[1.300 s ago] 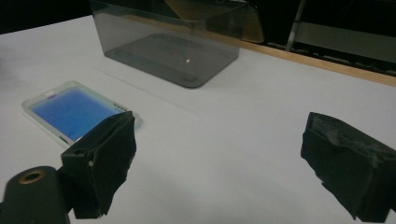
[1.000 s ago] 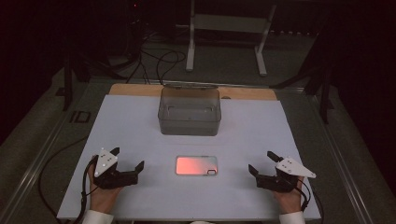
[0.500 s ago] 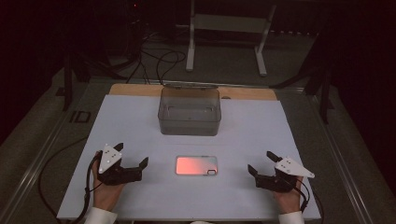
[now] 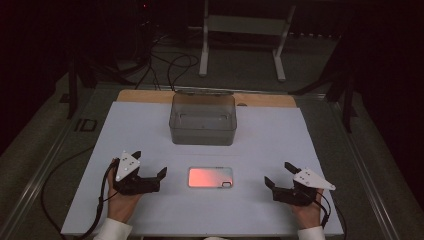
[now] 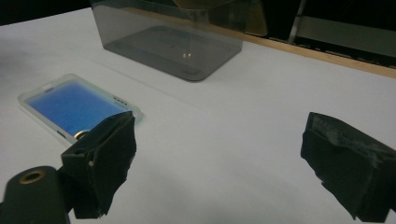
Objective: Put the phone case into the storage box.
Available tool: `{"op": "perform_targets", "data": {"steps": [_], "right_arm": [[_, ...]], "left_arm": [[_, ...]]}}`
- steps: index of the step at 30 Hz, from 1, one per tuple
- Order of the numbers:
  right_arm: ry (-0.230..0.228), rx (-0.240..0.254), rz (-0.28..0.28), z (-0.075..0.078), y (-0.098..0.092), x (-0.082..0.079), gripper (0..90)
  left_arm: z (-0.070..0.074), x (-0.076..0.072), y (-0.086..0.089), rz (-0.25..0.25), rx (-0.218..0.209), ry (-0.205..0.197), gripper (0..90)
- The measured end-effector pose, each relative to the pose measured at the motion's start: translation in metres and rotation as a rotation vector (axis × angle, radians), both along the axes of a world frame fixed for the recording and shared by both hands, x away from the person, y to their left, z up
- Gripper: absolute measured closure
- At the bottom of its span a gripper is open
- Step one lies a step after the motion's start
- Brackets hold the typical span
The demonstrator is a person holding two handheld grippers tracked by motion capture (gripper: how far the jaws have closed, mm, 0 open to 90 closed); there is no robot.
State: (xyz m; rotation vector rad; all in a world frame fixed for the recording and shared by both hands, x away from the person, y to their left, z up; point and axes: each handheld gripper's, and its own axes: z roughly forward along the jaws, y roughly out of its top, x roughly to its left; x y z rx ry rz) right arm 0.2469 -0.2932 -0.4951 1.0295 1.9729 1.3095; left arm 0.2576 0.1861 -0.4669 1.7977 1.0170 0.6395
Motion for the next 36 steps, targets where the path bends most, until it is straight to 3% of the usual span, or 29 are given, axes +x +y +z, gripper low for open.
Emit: {"op": "perform_targets", "data": {"steps": [36], "right_arm": [[0.008, 0.002, -0.005, 0.000, 0.000, 0.000, 10.3]], "left_arm": [[-0.002, 0.022, -0.033, -0.038, 0.069, 0.095, 1.6]]}}
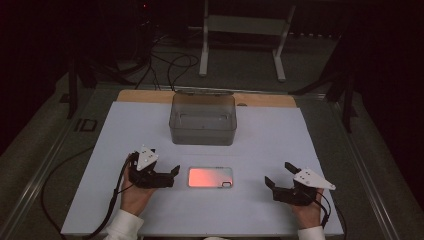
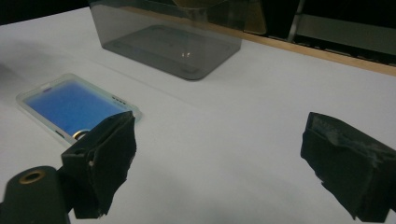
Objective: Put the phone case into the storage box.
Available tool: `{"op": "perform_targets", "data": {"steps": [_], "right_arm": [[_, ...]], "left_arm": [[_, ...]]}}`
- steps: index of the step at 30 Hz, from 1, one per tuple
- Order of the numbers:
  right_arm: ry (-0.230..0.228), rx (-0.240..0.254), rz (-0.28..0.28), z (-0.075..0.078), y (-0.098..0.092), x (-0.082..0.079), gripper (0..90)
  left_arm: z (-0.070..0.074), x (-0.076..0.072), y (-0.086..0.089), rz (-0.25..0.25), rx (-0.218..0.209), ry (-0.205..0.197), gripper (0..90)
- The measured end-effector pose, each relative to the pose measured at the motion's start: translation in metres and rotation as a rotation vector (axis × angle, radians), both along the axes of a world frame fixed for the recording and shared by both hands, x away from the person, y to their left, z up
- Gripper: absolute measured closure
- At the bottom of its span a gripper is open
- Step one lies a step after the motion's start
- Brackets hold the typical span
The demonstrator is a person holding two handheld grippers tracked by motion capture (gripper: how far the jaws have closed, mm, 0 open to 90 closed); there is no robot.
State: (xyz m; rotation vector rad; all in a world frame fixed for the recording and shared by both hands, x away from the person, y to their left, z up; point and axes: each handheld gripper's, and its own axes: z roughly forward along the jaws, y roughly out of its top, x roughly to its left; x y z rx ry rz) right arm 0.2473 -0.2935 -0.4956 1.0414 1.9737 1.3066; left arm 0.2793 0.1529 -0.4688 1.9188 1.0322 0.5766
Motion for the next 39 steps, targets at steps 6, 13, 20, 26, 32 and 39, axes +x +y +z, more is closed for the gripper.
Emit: {"op": "perform_targets", "data": {"steps": [6, 13, 20, 26, 32, 39], "right_arm": [[0.000, 0.002, -0.002, 0.000, 0.000, 0.000, 10.3], [0.001, -0.003, -0.001, 0.000, 0.000, 0.000, 10.3], [0.000, -0.002, -0.001, 0.000, 0.000, 0.000, 10.3], [0.000, -0.005, -0.001, 0.000, 0.000, 0.000, 10.3], [0.001, -0.002, 0.000, 0.000, 0.000, 0.000, 10.3], [0.000, -0.004, 0.000, 0.000, 0.000, 0.000, 10.3]], "left_arm": [[-0.002, 0.004, -0.004, -0.009, 0.004, 0.022, 1.8], [-0.004, 0.008, -0.012, -0.018, 0.013, 0.051, 2.1], [-0.006, 0.011, -0.017, -0.022, 0.030, 0.076, 2.5], [-0.009, 0.014, -0.020, -0.022, 0.036, 0.092, 3.0], [-0.012, 0.016, -0.025, -0.026, 0.048, 0.110, 3.4], [-0.015, 0.018, -0.030, -0.030, 0.060, 0.139, 4.3]]}}
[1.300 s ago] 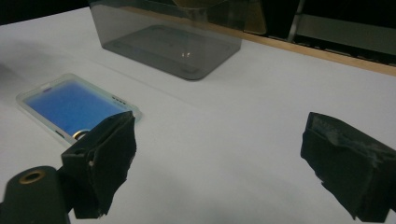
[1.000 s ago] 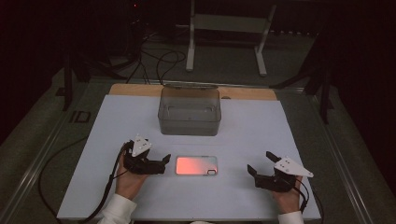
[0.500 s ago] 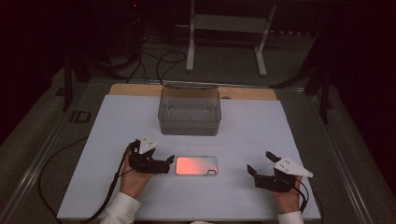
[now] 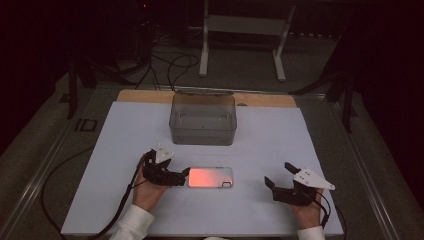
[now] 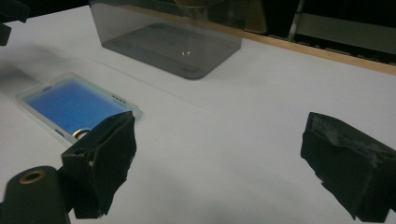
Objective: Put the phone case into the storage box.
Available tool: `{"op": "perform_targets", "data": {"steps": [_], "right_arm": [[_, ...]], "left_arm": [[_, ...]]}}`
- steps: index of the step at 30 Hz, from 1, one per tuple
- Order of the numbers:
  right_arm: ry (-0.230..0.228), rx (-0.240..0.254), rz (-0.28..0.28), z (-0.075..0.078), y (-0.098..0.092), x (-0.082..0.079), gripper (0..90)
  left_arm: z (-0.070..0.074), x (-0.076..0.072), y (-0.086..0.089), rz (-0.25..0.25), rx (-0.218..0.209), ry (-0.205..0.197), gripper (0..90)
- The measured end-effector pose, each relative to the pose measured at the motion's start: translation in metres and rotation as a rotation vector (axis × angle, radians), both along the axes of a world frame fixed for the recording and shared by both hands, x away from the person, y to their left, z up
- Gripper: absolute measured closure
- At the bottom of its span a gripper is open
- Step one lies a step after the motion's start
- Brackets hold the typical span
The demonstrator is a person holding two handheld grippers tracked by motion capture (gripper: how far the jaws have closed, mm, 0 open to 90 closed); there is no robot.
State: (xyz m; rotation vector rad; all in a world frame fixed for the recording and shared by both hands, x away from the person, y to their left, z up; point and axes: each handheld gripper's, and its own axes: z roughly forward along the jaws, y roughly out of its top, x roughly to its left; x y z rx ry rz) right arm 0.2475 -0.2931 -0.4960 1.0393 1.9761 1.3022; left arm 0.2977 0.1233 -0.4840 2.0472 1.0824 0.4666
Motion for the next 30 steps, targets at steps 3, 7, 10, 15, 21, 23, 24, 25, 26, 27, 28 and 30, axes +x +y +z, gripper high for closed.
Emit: {"op": "perform_targets", "data": {"steps": [3, 7, 10, 15, 21, 23, 24, 25, 26, 27, 28, 30], "right_arm": [[0.001, 0.000, 0.000, 0.000, 0.000, 0.000, 10.3], [0.003, 0.001, 0.002, 0.000, 0.000, 0.000, 10.3], [0.005, 0.001, 0.001, 0.000, 0.000, 0.000, 10.3], [0.005, 0.004, 0.001, 0.000, 0.000, 0.000, 10.3], [0.006, 0.003, 0.003, 0.000, 0.000, 0.000, 10.3], [0.006, 0.003, 0.003, 0.000, 0.000, 0.000, 10.3], [0.007, 0.003, 0.003, 0.000, 0.000, 0.000, 10.3], [0.006, 0.004, 0.003, 0.000, 0.000, 0.000, 10.3], [0.006, 0.004, 0.004, 0.000, 0.000, 0.000, 10.3], [0.006, 0.003, 0.004, 0.000, 0.000, 0.000, 10.3], [0.007, 0.003, 0.004, 0.000, 0.000, 0.000, 10.3], [0.007, 0.004, 0.004, 0.000, 0.000, 0.000, 10.3]], "left_arm": [[-0.001, 0.001, -0.002, -0.002, 0.003, 0.013, 4.5], [-0.002, 0.002, -0.004, -0.004, 0.008, 0.025, 4.8], [-0.003, 0.003, -0.005, -0.010, 0.009, 0.038, 5.1], [-0.005, 0.005, -0.010, -0.014, 0.011, 0.057, 5.8], [-0.007, 0.007, -0.013, -0.016, 0.017, 0.090, 7.7], [-0.008, 0.008, -0.014, -0.016, 0.019, 0.098, 8.5], [-0.008, 0.008, -0.015, -0.017, 0.019, 0.103, 8.7], [-0.009, 0.008, -0.015, -0.016, 0.019, 0.104, 9.1], [-0.009, 0.009, -0.015, -0.016, 0.021, 0.106, 9.4], [-0.009, 0.009, -0.016, -0.016, 0.018, 0.109, 9.7], [-0.010, 0.009, -0.016, -0.016, 0.021, 0.111, 10.0], [-0.011, 0.009, -0.017, -0.015, 0.018, 0.117, 10.5]]}}
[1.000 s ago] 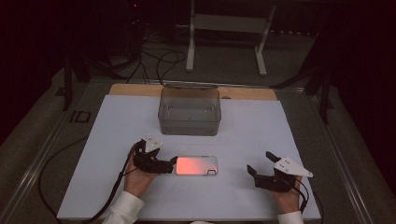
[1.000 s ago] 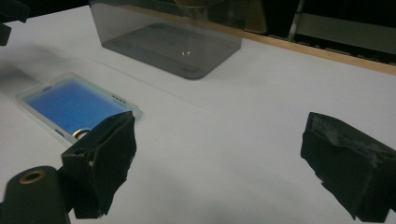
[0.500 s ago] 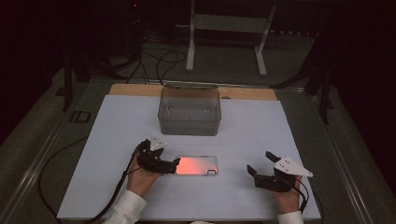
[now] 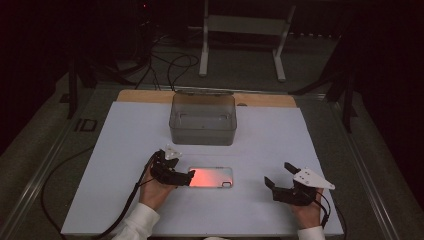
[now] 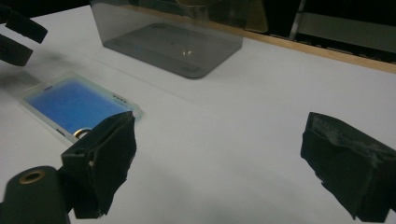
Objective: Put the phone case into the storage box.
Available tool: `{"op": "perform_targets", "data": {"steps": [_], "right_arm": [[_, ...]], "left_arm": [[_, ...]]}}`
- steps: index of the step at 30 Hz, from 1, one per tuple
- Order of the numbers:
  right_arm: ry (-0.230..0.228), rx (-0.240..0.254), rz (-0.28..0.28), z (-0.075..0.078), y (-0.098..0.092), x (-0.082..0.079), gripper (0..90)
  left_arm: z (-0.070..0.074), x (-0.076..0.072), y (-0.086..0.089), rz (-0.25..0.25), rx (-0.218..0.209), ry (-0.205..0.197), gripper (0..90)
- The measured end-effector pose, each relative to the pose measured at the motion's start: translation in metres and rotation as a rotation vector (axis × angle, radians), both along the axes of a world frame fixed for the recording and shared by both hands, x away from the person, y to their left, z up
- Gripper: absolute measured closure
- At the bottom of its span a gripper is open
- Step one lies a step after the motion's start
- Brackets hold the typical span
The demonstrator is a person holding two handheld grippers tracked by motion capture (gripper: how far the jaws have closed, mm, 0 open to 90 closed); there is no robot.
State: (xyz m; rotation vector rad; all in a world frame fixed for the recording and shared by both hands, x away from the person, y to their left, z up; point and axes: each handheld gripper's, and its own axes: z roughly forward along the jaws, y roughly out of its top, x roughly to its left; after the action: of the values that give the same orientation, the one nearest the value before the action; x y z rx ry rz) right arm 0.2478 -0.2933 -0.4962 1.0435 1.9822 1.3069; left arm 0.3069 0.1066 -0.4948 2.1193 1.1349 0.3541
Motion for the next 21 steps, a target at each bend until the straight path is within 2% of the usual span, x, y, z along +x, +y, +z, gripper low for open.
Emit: {"op": "perform_targets", "data": {"steps": [21], "right_arm": [[0.004, 0.002, 0.007, 0.0001, 0.0000, 0.0000, 10.4]], "left_arm": [[-0.0088, 0.0040, -0.0077, 0.000, -0.003, 0.050, 15.5]]}}
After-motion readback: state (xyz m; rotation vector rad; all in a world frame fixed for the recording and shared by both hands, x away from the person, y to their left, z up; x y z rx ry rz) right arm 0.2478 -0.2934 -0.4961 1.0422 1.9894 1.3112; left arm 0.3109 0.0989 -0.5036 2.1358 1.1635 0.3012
